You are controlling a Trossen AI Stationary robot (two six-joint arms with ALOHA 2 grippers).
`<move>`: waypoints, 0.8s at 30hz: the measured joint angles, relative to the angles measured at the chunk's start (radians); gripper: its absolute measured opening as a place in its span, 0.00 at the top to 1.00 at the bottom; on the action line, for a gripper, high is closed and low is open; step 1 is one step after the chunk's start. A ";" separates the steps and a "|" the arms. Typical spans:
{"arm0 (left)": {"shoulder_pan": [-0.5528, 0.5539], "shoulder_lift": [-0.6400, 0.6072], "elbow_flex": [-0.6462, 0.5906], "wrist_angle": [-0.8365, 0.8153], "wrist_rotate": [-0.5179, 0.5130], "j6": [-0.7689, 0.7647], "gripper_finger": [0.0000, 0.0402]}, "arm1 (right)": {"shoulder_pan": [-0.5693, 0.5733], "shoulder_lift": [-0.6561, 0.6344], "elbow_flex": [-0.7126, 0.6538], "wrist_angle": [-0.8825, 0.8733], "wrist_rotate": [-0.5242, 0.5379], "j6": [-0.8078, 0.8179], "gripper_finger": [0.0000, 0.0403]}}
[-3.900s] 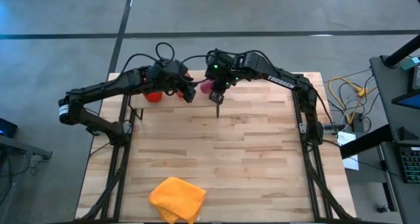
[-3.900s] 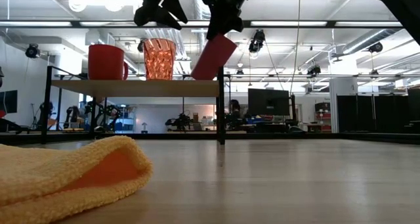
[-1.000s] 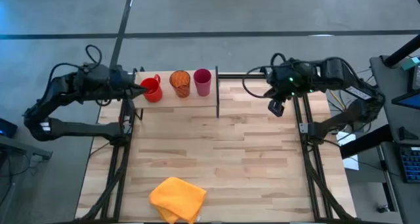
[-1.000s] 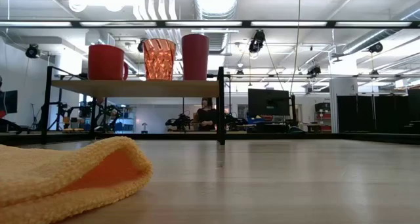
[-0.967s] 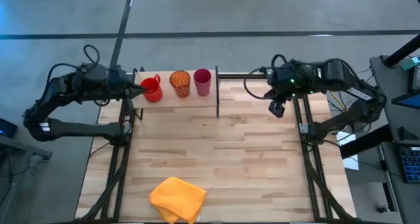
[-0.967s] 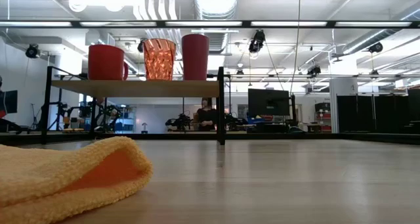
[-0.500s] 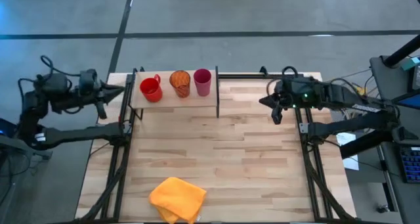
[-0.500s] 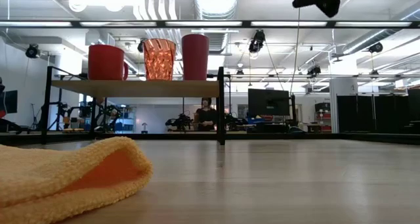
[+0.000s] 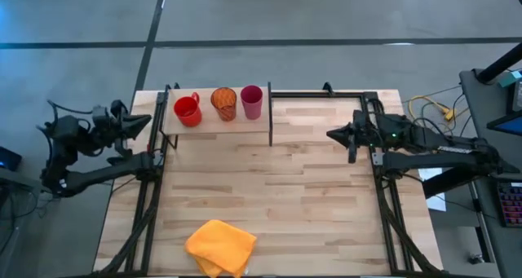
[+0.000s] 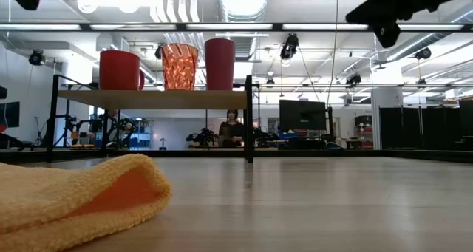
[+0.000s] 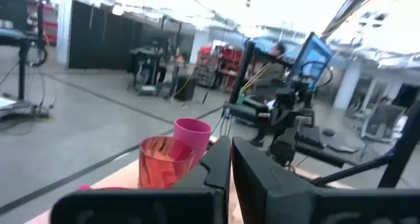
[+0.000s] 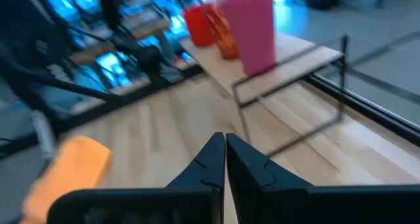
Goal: Stack small to large cups/mugs on shelf
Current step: Return to Home Position
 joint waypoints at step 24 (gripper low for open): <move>0.000 -0.076 -0.059 0.145 0.137 0.038 1.00 | 0.000 -0.529 -0.210 0.068 -0.090 -0.039 0.98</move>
